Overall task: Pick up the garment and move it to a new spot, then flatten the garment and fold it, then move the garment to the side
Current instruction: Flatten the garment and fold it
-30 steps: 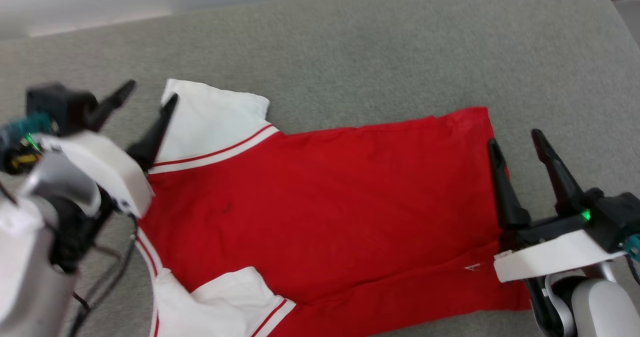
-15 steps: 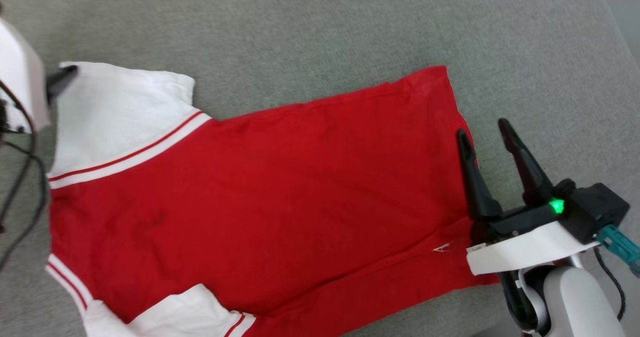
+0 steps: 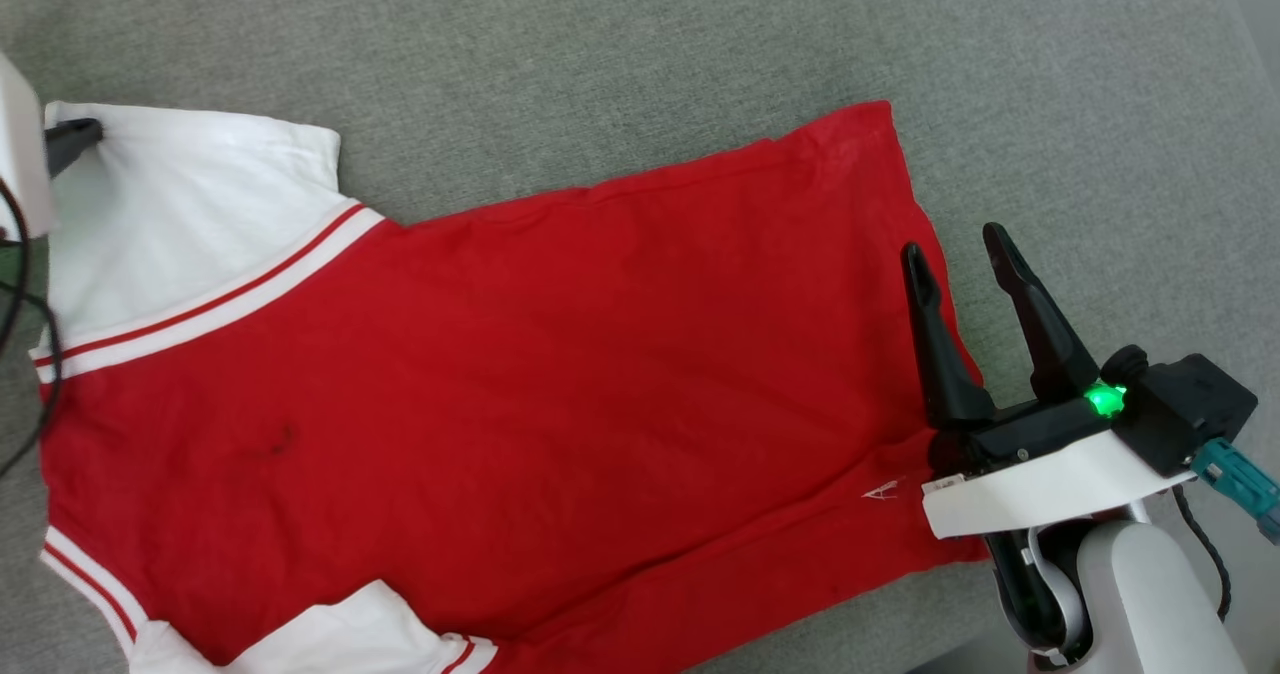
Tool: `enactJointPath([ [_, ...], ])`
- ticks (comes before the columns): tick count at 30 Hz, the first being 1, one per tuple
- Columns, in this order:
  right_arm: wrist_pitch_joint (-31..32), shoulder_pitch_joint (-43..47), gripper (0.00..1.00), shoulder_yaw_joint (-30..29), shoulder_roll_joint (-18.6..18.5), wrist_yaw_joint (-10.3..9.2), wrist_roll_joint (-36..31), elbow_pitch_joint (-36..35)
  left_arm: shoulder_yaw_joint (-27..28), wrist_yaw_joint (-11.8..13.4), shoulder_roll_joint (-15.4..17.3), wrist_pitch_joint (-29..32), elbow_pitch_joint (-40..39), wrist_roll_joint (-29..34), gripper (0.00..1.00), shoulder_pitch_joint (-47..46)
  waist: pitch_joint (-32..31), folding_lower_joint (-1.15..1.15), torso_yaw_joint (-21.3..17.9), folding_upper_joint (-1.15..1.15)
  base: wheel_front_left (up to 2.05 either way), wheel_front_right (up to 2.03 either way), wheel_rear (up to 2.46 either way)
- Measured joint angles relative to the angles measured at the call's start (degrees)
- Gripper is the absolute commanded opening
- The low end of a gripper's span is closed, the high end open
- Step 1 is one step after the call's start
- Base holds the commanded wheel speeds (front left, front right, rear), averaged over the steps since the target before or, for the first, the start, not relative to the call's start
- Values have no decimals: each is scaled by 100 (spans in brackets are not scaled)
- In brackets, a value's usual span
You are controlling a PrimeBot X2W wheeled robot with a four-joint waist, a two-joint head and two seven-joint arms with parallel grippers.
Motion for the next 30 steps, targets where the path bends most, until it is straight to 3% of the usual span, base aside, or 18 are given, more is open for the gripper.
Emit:
enactJointPath([
  [8, 207, -5, 100, -125, -53, 0, -156, 12, 5, -79, -314, -950, 8, 26, 0, 254, -263, 0, 174, 0, 0, 0, 0],
  [17, 905, 46, 100, -342, -494, 0, -248, -135, -51, -187, -520, -2016, -554, -65, 0, 646, -799, 0, 560, 0, 0, 0, 0],
  [22, 1746, 70, 100, -414, -934, 0, -248, -237, -227, -213, -501, -2368, -1107, -116, 0, 945, -1055, 0, 865, 0, 0, 0, 0],
  [30, 3697, 113, 100, -515, -1830, 0, 96, -522, -522, -226, -485, -2803, -2256, -339, 0, 1591, -1294, -1, 1362, 0, 0, 0, 0],
])
